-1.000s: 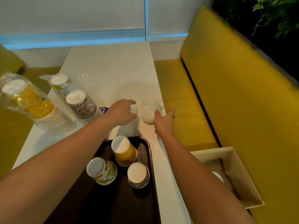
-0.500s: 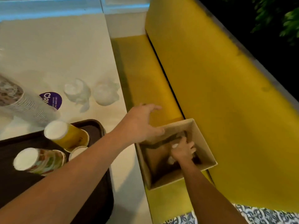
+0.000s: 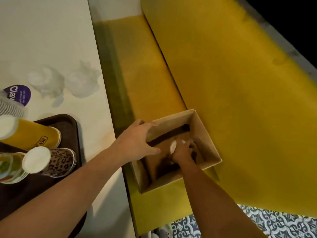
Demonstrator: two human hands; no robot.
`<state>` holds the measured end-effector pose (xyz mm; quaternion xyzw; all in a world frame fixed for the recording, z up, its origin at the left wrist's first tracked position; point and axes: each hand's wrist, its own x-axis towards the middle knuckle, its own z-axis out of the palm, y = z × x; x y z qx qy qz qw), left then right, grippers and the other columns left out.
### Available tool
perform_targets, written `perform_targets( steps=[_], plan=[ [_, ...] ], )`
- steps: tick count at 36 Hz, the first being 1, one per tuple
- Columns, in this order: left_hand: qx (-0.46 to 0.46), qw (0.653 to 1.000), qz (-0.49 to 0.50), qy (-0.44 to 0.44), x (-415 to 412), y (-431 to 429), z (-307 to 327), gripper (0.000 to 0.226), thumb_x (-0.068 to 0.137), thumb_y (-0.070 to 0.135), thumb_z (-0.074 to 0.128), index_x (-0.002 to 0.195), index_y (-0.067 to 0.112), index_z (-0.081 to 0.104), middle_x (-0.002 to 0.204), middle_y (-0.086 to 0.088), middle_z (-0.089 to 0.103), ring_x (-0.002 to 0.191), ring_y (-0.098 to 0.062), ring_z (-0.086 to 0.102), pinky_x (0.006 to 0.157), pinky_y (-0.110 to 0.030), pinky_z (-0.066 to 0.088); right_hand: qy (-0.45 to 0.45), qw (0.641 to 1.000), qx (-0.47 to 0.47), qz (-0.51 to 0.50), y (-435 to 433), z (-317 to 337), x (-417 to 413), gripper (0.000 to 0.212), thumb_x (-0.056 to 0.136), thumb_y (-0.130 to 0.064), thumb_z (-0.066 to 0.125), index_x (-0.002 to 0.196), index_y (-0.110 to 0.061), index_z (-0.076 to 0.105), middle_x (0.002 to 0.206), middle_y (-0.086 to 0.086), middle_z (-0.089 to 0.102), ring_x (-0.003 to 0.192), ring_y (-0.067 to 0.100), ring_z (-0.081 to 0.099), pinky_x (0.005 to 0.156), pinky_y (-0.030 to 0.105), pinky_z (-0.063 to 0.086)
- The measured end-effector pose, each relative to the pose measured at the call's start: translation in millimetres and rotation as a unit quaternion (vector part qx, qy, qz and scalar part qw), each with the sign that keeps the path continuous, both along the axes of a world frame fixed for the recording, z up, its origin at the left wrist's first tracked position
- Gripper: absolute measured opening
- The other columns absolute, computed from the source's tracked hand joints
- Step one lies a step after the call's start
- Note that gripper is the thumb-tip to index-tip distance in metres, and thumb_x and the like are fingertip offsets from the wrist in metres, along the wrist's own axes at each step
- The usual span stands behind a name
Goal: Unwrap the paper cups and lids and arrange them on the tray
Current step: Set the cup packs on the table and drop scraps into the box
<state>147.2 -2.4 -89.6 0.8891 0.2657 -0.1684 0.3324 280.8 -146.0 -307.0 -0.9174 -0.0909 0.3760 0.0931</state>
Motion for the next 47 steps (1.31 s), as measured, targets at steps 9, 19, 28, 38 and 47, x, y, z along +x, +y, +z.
perform_targets(
  steps=[9,19,28,38,47],
  plan=[
    [-0.070,0.989,0.112,-0.067,3.9,-1.8,7.0,0.069,0.090,0.050,0.076,0.149,0.034,0.045,0.138,0.008,0.055,0.117,-0.014,0.059,0.086,-0.023,0.048,-0.008,0.950,0.307,-0.055,6.9,112.6,-17.3,0.095,0.074,-0.029,0.091,0.147,-0.044,0.032,0.143,0.005,0.026,0.124,0.032,0.043,0.100,0.039,0.049],
    [-0.218,0.925,0.283,-0.126,8.5,22.5,66.0,0.060,0.099,0.060,0.057,0.151,0.032,0.047,0.146,0.006,0.052,0.122,-0.017,0.056,0.095,-0.034,0.058,-0.001,0.842,0.536,-0.064,48.3,234.0,-42.6,0.098,0.070,-0.024,0.095,0.139,-0.041,0.028,0.145,-0.006,0.037,0.135,0.016,0.048,0.103,0.035,0.057],
    [-0.450,0.779,0.381,-0.214,-18.1,57.9,124.1,0.032,0.101,0.041,0.064,0.128,0.025,0.061,0.124,-0.006,0.070,0.112,-0.024,0.070,0.077,-0.031,0.062,0.115,0.786,0.602,-0.079,95.7,290.3,-59.3,0.074,0.090,-0.023,0.082,0.143,-0.034,0.031,0.141,-0.008,0.047,0.123,0.010,0.059,0.091,0.028,0.061],
    [-0.057,0.946,0.241,-0.212,-54.1,79.1,126.2,0.053,0.068,0.054,0.091,0.115,0.046,0.067,0.129,0.002,0.044,0.106,-0.016,0.061,0.092,-0.026,0.050,0.258,0.774,0.546,-0.191,138.0,315.4,-75.0,0.046,0.103,-0.019,0.064,0.146,-0.032,0.052,0.129,0.005,0.064,0.109,0.026,0.068,0.080,0.033,0.062],
    [-0.153,0.865,0.406,-0.250,-85.5,123.0,126.8,0.080,0.093,0.029,0.077,0.160,0.030,0.033,0.117,-0.003,0.063,0.109,-0.024,0.067,0.103,-0.048,0.055,0.255,0.831,0.494,-0.032,168.4,323.5,-92.0,0.036,0.102,-0.010,0.057,0.137,-0.018,0.050,0.127,0.012,0.065,0.112,0.032,0.070,0.094,0.046,0.062]
  ],
)
